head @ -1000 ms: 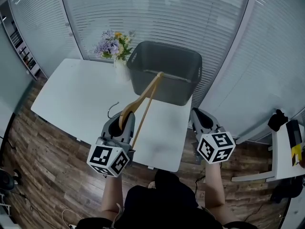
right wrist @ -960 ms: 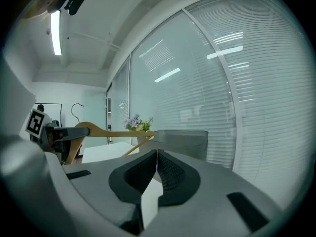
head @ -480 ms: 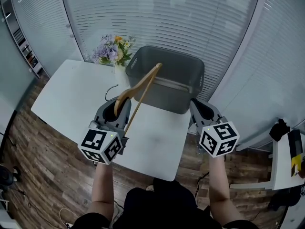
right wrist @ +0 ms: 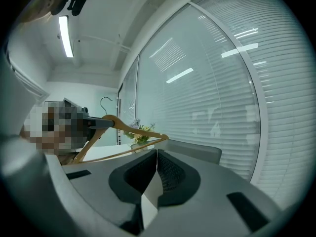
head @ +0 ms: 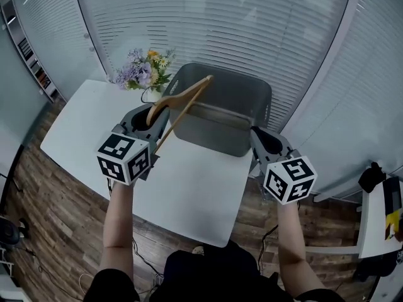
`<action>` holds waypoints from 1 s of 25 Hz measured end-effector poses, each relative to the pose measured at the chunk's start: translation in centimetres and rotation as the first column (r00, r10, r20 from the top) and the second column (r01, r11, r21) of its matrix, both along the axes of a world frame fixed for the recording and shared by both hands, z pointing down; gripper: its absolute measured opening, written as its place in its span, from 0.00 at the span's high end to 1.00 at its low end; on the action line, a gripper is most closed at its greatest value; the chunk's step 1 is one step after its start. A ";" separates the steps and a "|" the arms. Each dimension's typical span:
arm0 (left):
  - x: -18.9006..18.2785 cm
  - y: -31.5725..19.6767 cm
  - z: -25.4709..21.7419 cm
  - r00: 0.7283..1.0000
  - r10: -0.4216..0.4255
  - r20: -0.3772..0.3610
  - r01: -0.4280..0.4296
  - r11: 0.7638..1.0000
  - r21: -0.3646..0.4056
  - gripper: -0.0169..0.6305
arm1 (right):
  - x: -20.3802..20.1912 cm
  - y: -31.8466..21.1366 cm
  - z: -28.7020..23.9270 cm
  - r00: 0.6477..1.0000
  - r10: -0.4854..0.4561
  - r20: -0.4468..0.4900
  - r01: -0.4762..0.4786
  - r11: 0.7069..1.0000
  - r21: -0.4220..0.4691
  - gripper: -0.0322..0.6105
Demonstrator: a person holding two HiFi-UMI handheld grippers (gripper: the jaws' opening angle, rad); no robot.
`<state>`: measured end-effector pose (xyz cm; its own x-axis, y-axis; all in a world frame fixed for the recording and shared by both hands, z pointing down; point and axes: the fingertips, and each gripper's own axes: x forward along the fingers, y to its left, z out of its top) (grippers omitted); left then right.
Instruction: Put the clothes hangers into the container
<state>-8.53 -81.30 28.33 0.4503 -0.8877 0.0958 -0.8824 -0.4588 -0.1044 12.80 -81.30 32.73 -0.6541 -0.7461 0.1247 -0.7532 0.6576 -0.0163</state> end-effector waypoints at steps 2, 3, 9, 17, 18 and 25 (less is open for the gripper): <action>0.5 -1.4 -0.4 0.999 0.021 0.041 -0.021 1.000 -0.005 0.88 | 0.1 -0.6 0.1 1.000 -0.004 -0.001 0.004 1.000 -0.002 0.90; 0.9 -2.1 -0.5 0.997 0.034 0.067 -0.034 0.999 -0.008 0.88 | 0.2 -0.8 0.1 1.000 -0.007 -0.003 0.007 1.000 0.001 0.90; 3.6 -6.3 -1.1 0.958 0.131 0.253 -0.124 0.991 -0.046 0.88 | 0.2 -2.3 -0.1 0.999 -0.026 -0.019 0.026 1.000 0.007 0.90; 7.6 -10.8 1.3 0.852 0.294 0.434 -0.236 0.954 -0.185 0.88 | 0.8 -4.1 0.5 0.999 -0.042 -0.031 0.041 0.999 -0.012 0.90; 8.1 -11.2 1.7 0.838 0.310 0.450 -0.243 0.949 -0.201 0.88 | 0.9 -4.3 0.5 0.999 -0.044 -0.031 0.043 0.999 -0.014 0.90; 11.2 -13.6 5.0 0.726 0.381 0.573 -0.263 0.923 -0.280 0.88 | 1.5 -5.6 0.6 0.998 -0.054 -0.021 0.053 0.998 -0.025 0.90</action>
